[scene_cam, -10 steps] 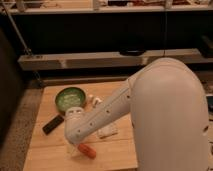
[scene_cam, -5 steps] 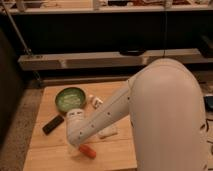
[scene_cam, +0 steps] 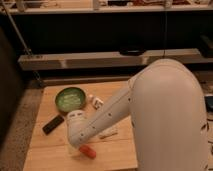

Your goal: Place the pepper in the ceramic cup

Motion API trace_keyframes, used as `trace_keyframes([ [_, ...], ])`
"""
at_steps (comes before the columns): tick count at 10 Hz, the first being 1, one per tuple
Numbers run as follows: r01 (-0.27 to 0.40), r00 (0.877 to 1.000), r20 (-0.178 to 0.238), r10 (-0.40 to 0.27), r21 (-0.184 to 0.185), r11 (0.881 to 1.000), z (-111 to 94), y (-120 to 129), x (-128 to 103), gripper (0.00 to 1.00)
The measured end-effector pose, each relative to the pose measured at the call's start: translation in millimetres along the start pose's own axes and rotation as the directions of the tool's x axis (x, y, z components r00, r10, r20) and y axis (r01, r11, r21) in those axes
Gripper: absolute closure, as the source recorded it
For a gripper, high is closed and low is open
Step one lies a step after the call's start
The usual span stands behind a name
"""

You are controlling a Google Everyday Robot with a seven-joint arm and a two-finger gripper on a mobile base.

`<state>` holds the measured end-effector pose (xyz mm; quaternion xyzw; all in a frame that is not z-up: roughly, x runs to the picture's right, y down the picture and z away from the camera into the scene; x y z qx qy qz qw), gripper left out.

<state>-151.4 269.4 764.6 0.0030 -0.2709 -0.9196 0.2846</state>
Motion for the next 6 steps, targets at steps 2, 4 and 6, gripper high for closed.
trace_keyframes([
  [2, -0.001, 1.0, -0.001, 0.001, -0.005, 1.0, 0, 0, -1, 0.42],
  [4, -0.003, 1.0, -0.003, 0.003, -0.006, 1.0, 1, -1, -2, 0.46],
  [6, 0.008, 1.0, -0.004, -0.008, -0.004, 1.0, -12, 0, 5, 0.63],
])
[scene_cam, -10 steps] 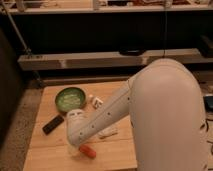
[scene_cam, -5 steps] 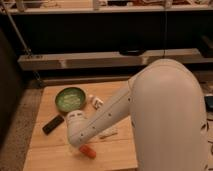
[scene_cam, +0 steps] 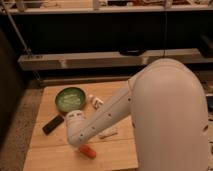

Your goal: Place the pepper in the ceramic cup

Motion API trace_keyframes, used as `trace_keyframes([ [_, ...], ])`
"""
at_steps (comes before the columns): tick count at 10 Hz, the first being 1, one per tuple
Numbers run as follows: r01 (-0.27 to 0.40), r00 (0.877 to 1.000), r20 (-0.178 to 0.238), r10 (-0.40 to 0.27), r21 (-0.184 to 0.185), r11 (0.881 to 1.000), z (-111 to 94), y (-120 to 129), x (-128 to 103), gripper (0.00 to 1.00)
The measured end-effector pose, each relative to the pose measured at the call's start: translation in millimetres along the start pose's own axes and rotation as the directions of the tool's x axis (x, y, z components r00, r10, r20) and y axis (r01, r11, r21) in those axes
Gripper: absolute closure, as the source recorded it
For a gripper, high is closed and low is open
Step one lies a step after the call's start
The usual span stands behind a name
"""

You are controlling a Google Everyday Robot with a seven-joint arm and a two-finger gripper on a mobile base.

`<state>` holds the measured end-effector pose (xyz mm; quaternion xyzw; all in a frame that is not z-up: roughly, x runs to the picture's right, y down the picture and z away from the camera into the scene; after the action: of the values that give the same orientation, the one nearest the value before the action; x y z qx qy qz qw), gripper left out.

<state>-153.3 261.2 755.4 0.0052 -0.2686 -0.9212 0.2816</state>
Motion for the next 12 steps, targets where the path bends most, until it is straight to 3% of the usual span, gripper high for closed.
trace_keyframes([
  [2, 0.007, 1.0, -0.001, -0.007, 0.003, 1.0, -17, 1, 6, 0.68],
  [3, 0.007, 1.0, 0.001, -0.007, 0.005, 1.0, -23, 2, 7, 0.63],
  [5, 0.011, 1.0, 0.022, -0.011, 0.014, 1.0, -18, -6, 0, 0.41],
  [7, 0.017, 0.999, 0.041, -0.017, 0.014, 1.0, 3, -15, -11, 0.23],
  [12, 0.008, 0.998, 0.056, -0.011, 0.055, 0.998, 21, -19, -24, 0.2],
])
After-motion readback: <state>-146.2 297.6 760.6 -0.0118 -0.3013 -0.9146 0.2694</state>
